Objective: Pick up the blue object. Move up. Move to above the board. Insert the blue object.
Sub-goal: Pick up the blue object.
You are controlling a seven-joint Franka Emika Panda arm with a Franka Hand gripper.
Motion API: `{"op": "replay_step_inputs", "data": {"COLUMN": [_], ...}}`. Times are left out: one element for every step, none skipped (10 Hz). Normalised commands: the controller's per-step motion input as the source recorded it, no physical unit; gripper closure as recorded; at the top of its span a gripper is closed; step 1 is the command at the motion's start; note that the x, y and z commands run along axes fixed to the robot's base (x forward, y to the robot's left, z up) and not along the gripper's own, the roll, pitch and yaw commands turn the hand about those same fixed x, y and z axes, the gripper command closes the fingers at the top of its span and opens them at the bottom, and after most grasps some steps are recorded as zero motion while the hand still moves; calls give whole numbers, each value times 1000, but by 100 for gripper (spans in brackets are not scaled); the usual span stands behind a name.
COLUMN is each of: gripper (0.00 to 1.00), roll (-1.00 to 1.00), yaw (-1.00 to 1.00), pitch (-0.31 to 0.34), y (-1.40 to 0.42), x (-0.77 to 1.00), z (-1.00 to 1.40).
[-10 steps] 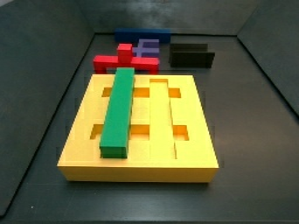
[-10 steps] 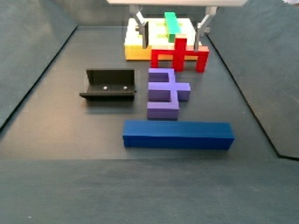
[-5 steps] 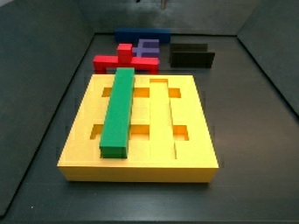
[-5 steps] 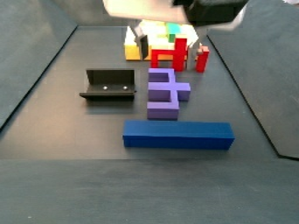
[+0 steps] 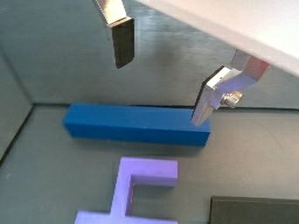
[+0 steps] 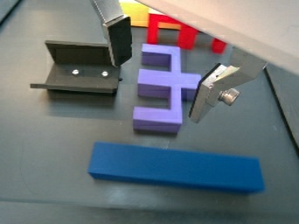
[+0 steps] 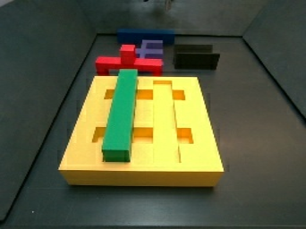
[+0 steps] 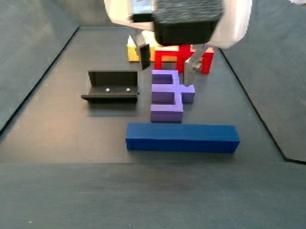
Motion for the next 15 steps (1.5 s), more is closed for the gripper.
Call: {"op": "replay_step_inputs", "data": {"gripper": [0,0,0,0,0,0,0,0,0,0,0,0,0,0,0], "roll": [-297,-326,-340,-221,-176,-114,-121,-164,-41,-256,-361,-379,-376,-253,-31], "yaw": [-577,-560,-586,-734,-703,-683,-586,-414,-366,-489,-449,-440,-434,-291,-257], "pitch": [0,-17,-27,0,0,0,0,-144,-40,-239,-204,-199,-187,-151,-21], "y": [171,169,123,40,114,209,317,417,283,203,137,80,111,51,0], "x": [83,0,0,0,0,-34,0,-106,0,-60,-9,0,0,-91,-123], "z": [-143,-160,-174,-214,-206,-246,-403,-629,-386,-383,-314,-294,-306,-343,-280]}}
